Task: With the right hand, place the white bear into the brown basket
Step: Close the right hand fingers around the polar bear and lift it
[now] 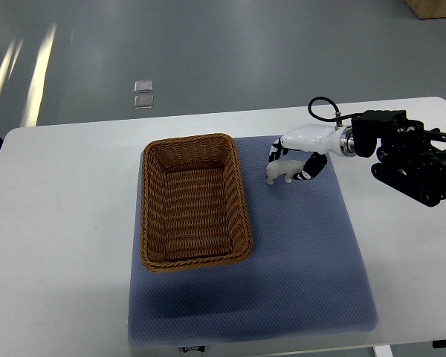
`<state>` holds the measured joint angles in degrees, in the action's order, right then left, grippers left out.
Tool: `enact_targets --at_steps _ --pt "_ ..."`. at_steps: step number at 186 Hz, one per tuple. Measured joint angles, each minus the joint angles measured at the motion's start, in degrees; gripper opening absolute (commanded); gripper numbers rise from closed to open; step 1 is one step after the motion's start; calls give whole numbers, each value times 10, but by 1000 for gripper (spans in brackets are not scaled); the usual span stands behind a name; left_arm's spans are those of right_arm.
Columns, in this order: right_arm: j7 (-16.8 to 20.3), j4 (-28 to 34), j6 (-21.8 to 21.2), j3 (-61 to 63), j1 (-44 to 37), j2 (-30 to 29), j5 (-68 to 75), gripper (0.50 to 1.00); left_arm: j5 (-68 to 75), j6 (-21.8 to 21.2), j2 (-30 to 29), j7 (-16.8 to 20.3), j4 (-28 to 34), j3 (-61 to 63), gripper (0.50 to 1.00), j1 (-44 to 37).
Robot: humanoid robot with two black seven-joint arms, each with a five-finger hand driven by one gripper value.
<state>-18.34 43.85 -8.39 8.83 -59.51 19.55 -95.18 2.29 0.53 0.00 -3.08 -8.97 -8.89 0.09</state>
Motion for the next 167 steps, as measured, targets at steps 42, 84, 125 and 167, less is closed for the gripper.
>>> enact_targets --at_steps 42,84,125,167 --pt "0 -2 2 -7 -1 -1 -3 646 0 0 0 0 0 0 1000 1" --pt "1 -3 4 -8 -9 -2 -3 500 0 0 0 0 1 0 1000 2" --pt "0 -3 4 -7 -13 -1 -3 500 0 0 0 0 1 0 1000 3" --pt "-1 0 15 2 -25 0 7 500 0 0 0 0 1 0 1000 4"
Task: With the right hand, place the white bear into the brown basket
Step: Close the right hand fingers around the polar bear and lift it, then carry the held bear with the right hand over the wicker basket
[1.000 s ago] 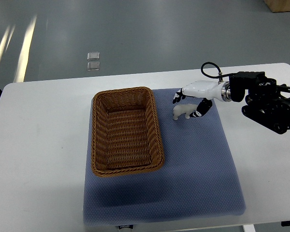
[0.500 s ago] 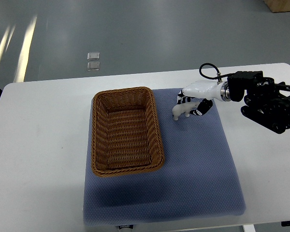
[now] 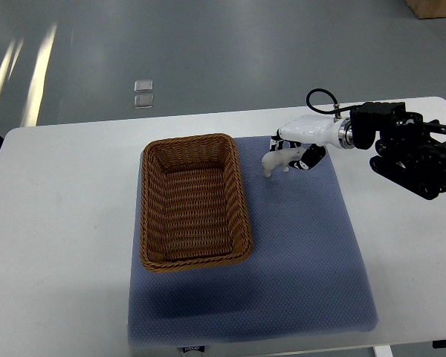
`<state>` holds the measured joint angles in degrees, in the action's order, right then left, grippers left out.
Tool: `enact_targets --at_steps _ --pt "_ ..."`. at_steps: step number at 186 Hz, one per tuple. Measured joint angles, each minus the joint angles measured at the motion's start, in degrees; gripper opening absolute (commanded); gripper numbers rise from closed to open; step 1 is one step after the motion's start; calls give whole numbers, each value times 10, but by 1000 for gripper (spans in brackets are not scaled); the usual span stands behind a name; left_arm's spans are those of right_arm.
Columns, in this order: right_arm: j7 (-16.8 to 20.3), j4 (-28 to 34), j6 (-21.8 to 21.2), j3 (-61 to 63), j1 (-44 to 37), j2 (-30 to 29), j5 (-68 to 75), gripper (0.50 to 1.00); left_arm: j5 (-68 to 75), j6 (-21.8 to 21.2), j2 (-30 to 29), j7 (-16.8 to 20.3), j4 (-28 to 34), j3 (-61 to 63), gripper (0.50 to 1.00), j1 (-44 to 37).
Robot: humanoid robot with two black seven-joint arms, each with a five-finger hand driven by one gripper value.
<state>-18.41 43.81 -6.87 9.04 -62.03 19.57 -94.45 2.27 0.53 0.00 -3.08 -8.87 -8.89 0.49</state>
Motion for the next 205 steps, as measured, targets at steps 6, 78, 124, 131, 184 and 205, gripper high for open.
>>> enact_targets --at_steps 6,78,124,131,184,205 --pt "0 1 2 1 -4 1 2 500 0 0 0 0 0 0 1000 0" --pt "-6 44 9 4 -96 -3 50 500 0 0 0 0 -1 -2 1000 0" --pt "-23 112 6 -3 -106 -39 49 500 0 0 0 0 -1 -4 1000 0" --pt "-24 113 6 -5 -106 -45 49 500 -1 0 0 0 -1 -4 1000 0" --pt "-32 111 5 -16 -100 -67 44 684 -1 0 0 0 0 -4 1000 0" --pt "-32 108 8 -23 -98 -69 44 797 -1 0 0 1 0 -3 1000 0"
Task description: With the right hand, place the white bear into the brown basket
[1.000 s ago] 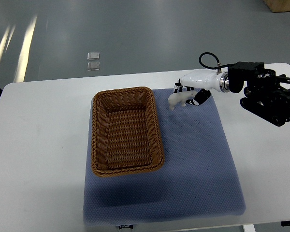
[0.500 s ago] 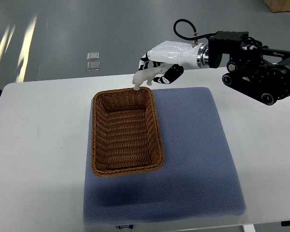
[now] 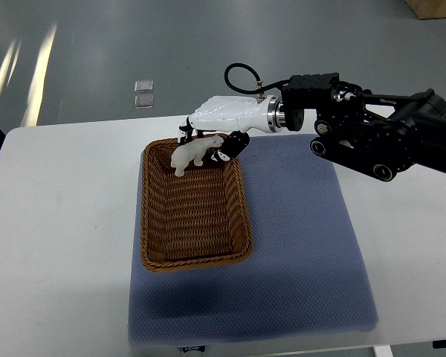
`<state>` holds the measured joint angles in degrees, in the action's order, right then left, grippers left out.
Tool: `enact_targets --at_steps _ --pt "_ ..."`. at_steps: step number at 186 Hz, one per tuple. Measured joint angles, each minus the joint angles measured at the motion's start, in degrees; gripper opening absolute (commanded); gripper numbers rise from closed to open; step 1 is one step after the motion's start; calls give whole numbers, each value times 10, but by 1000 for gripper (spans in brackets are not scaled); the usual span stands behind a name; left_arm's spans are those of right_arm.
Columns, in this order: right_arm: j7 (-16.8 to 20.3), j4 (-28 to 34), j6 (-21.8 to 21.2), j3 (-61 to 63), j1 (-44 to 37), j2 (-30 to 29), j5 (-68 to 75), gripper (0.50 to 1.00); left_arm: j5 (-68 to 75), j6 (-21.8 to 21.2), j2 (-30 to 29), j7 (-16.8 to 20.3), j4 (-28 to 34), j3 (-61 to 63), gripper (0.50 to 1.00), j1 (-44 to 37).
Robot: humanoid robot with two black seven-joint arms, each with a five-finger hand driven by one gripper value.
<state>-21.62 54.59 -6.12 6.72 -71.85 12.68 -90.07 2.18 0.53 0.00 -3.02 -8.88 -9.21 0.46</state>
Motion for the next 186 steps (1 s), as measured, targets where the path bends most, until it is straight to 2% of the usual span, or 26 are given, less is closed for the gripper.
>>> enact_targets --at_steps 20,102,165,186 --pt "0 -2 2 -1 8 0 2 858 0 0 0 0 0 1 1000 0" --pt "6 -26 47 28 39 4 28 860 0 0 0 0 -1 2 1000 0" --pt "10 -85 53 175 142 9 179 860 0 0 0 0 -1 2 1000 0" --pt "24 -118 57 238 181 9 256 860 0 0 0 0 -1 2 1000 0"
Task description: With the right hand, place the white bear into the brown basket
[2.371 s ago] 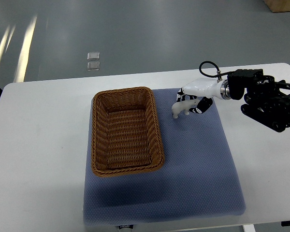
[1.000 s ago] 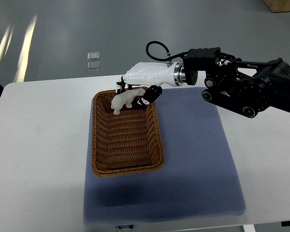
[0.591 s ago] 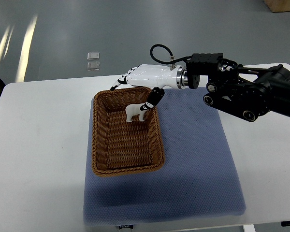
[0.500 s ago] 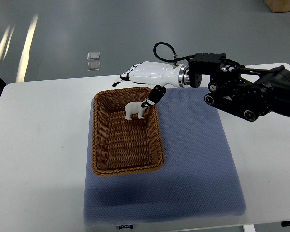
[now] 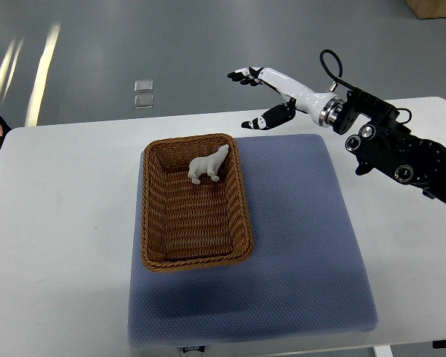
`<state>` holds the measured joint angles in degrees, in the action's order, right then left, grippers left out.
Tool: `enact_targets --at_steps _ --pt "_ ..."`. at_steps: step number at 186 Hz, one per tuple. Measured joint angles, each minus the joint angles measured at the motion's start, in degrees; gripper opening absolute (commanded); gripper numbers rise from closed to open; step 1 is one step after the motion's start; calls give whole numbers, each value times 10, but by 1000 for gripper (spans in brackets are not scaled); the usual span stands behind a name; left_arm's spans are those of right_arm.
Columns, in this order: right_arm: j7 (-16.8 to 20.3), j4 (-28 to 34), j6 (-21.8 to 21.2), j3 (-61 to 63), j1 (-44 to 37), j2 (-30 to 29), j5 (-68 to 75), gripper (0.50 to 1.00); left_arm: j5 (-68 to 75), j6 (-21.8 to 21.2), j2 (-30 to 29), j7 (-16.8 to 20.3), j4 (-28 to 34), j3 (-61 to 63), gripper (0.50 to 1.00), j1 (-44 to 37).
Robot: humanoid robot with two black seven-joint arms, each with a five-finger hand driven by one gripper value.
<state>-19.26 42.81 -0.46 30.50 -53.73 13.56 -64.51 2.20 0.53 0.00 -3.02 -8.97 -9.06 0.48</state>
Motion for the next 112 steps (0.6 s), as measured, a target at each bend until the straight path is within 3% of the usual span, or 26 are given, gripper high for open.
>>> enact_targets --at_steps 51,60,112 --pt "37 -43 19 89 65 0 275 860 0 0 0 0 0 0 1000 0" --pt "41 -44 31 92 74 1 321 925 0 0 0 0 0 0 1000 0" --pt "43 -44 48 98 107 1 495 928 1 0 0 0 0 0 1000 0"
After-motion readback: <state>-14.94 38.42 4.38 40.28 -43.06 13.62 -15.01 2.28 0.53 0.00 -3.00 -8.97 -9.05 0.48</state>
